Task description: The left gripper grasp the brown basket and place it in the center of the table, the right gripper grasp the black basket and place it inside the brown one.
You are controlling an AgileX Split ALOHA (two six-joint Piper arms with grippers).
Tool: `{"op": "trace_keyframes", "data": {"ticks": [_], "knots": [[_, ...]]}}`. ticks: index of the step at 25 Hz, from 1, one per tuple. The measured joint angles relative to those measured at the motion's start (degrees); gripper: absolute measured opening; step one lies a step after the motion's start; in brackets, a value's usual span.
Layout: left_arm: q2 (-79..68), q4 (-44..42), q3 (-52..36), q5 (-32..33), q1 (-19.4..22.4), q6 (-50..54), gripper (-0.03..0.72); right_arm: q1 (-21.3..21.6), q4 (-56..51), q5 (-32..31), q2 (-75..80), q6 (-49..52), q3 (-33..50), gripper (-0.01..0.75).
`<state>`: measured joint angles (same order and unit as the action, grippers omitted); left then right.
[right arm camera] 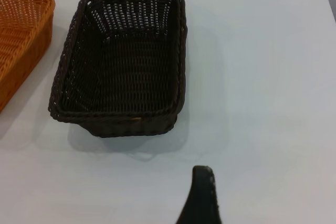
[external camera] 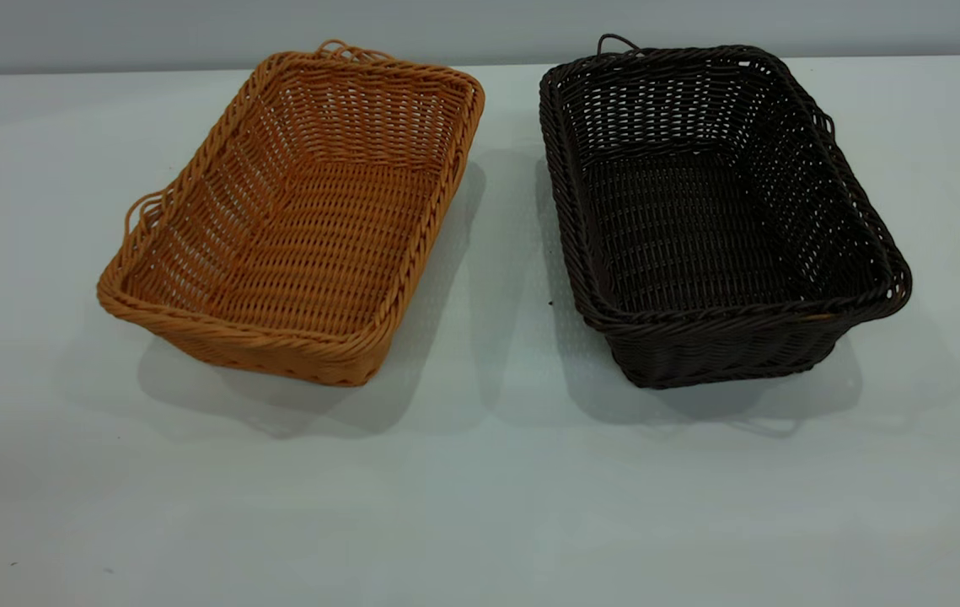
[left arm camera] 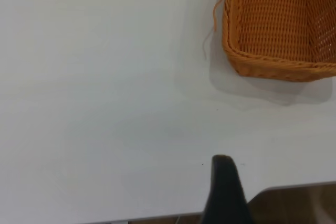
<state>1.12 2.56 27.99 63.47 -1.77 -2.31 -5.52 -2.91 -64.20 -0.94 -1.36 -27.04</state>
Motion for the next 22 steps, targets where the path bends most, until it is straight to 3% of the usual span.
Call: {"op": "trace_keyframes", "data": {"ticks": [10,15,18,22], "knots": [[0.00,0.00,0.00,0.00,0.00,0.00,0.467,0.00,-0.32,0.46,0.00,0.00,0.00,0.549],[-5.89,-0.05,1.34,-1.73,0.00,-0.01,0.467,0.00,-6.51,3.89,5.70,-0.41,-0.58,0.549],[-15.37,-0.05,2.09,-6.31,0.00,-1.29,0.480,0.00,-9.53,8.32,14.17,-2.17,-0.58,0.555],[-29.42,-0.05,3.16,-17.47,0.00,-3.44,0.527,0.00,-16.76,15.08,27.42,-7.14,-0.58,0.605]]}}
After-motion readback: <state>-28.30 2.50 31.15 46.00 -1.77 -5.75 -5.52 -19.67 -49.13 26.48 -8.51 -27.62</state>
